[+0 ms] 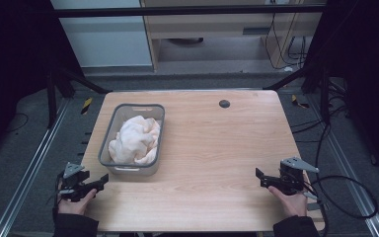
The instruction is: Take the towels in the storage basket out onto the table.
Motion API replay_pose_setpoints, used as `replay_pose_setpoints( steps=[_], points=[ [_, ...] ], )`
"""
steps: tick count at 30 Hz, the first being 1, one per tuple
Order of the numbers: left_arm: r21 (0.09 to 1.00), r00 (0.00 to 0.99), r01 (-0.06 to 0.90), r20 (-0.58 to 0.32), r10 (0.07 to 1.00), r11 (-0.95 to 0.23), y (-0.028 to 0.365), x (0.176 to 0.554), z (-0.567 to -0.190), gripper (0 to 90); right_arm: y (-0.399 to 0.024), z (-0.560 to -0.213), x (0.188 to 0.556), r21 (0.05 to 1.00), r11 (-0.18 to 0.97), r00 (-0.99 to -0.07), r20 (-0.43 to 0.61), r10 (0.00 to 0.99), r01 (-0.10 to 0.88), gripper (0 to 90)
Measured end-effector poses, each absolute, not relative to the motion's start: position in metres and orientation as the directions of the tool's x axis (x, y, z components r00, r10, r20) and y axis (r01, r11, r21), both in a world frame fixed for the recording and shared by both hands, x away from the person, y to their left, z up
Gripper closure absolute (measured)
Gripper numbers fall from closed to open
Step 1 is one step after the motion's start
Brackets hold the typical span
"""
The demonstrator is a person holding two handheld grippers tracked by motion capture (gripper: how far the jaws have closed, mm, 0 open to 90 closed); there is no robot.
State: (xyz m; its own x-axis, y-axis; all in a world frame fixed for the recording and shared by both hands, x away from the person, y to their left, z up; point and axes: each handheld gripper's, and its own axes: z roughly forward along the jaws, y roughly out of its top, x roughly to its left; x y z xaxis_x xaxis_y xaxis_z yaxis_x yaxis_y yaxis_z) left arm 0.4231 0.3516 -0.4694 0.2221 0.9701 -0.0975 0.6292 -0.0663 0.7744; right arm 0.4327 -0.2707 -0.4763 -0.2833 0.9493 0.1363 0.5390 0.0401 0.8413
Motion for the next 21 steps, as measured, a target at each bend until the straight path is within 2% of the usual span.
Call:
replay_pose_setpoints(
  steps=[5, 7, 11, 21],
  points=[
    [0.804, 0.217, 0.593, -0.096, 0.971, -0.053, 0.351, 0.417, -0.460, 21.8, -0.268, -0.472, 0.433, 0.855, 0.049, -0.290, 0.120, 0.950, 0.517, 1.6],
    [0.811, 0.227, 0.582, -0.097, 0.969, -0.055, 0.351, 0.414, -0.457, 21.7, -0.265, -0.472, 0.431, 0.857, 0.065, -0.311, 0.115, 0.943, 0.512, 9.0],
    [0.819, 0.240, 0.572, -0.108, 0.965, -0.051, 0.350, 0.412, -0.452, 21.5, -0.264, -0.473, 0.430, 0.866, 0.070, -0.309, 0.101, 0.946, 0.496, 11.4],
    [0.842, 0.263, 0.538, -0.118, 0.957, -0.044, 0.348, 0.417, -0.434, 22.3, -0.262, -0.477, 0.434, 0.851, 0.095, -0.306, 0.080, 0.949, 0.517, 11.9]
  ],
)
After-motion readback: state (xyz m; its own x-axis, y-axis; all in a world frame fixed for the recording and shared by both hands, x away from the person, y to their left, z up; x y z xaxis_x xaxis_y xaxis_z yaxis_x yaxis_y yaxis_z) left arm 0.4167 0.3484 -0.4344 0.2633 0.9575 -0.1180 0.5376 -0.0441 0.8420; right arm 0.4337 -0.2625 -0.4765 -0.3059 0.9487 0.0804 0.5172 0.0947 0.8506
